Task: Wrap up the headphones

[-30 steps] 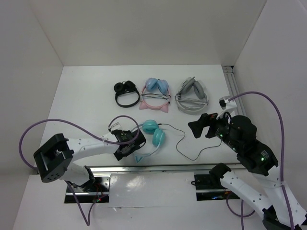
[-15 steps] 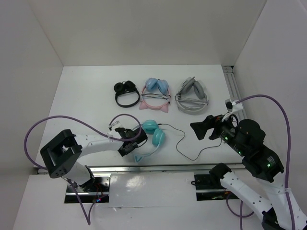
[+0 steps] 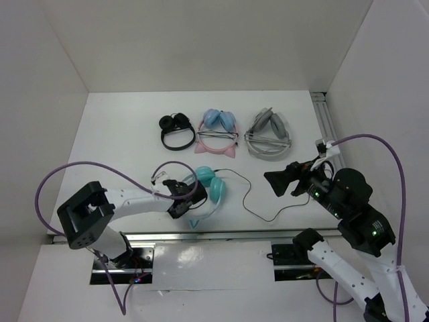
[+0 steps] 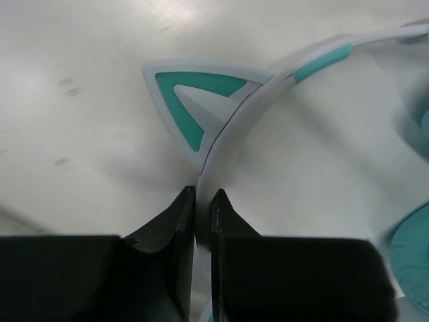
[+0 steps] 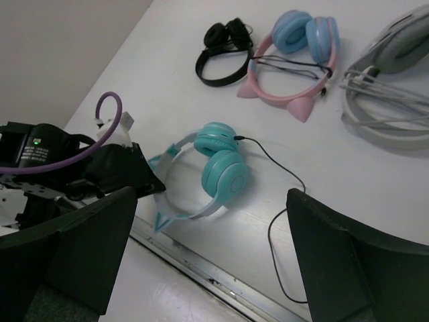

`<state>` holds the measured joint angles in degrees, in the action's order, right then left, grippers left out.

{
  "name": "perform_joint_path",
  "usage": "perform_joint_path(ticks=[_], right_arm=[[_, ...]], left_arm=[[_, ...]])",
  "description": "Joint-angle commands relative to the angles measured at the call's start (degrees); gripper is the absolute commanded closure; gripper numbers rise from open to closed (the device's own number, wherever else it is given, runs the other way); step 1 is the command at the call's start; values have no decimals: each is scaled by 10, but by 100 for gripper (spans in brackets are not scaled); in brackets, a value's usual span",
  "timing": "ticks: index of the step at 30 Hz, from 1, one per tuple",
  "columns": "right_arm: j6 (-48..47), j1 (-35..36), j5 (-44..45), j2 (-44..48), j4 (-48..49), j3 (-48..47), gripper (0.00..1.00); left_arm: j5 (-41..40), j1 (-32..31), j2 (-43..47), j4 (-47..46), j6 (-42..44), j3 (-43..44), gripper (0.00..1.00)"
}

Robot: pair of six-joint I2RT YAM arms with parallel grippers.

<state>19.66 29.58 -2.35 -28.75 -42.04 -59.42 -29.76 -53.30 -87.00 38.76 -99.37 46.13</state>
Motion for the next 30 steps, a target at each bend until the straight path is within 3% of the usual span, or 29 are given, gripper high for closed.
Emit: perform_joint_path(ticks=[1, 3, 5, 6, 10, 13, 15, 19, 26, 28, 30], right_arm=[[40, -4, -66, 7, 65, 47, 0], [63, -4, -92, 7, 94, 91, 0], [92, -4, -121, 12, 147, 131, 0], [100, -4, -127, 12, 164, 141, 0], [121, -4, -157, 19, 287, 192, 0], [115, -9, -199, 19, 353, 227, 0], [96, -9, -239, -6, 408, 243, 0], [61, 5, -281, -36, 529, 312, 3], [-87, 65, -211, -107, 565, 314, 3], [-114, 85, -140, -152, 571, 314, 6], [-151, 139, 21, -183, 593, 314, 6]], left_arm=[[-12, -62, 50, 271, -88, 28, 100], [-60, -97, 121, 378, -144, 58, 100], [-100, -97, 188, 396, -29, 82, 100], [-108, -97, 251, 396, 2, 89, 100], [-127, -97, 367, 396, 147, 135, 100], [-152, -85, 395, 396, 267, 198, 100], [-159, -44, 395, 396, 354, 253, 100], [-173, 29, 358, 396, 449, 322, 100], [-156, 152, 279, 396, 544, 446, 100], [-145, 166, 266, 390, 563, 496, 100], [-131, 172, 258, 390, 576, 527, 100]])
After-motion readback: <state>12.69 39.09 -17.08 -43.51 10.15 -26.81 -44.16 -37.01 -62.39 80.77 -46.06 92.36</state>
